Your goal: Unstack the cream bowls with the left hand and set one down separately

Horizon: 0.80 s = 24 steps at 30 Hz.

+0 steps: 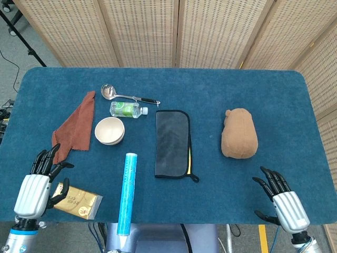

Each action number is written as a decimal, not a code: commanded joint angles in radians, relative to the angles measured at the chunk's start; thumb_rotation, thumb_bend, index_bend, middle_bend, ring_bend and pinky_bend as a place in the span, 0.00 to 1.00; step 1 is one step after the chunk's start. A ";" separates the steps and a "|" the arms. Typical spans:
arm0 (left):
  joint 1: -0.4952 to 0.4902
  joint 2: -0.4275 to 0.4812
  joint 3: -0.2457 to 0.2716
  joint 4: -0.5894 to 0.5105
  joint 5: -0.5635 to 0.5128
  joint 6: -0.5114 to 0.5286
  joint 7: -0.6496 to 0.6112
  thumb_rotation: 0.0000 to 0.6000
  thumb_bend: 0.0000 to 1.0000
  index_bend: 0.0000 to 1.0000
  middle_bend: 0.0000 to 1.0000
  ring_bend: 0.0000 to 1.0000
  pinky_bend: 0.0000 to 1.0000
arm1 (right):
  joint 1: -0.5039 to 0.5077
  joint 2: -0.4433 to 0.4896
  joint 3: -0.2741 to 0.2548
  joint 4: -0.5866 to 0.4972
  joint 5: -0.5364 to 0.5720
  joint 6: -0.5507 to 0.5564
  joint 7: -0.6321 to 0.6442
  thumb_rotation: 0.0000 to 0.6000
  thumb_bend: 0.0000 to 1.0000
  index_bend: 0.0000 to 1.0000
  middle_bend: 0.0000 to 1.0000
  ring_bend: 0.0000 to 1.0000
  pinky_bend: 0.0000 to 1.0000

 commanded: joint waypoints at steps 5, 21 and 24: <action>0.016 -0.015 0.014 0.014 -0.003 -0.012 -0.027 1.00 0.54 0.37 0.00 0.08 0.05 | -0.005 0.000 -0.004 0.001 -0.002 0.005 -0.004 1.00 0.00 0.16 0.00 0.00 0.07; 0.031 -0.013 0.005 0.036 0.012 -0.014 -0.069 1.00 0.54 0.37 0.00 0.08 0.05 | -0.010 0.002 -0.004 0.001 -0.005 0.016 -0.003 1.00 0.00 0.16 0.00 0.00 0.07; 0.028 -0.014 0.005 0.026 0.018 -0.023 -0.056 1.00 0.54 0.37 0.00 0.08 0.05 | -0.012 0.005 -0.002 0.003 -0.003 0.021 0.007 1.00 0.00 0.16 0.00 0.00 0.07</action>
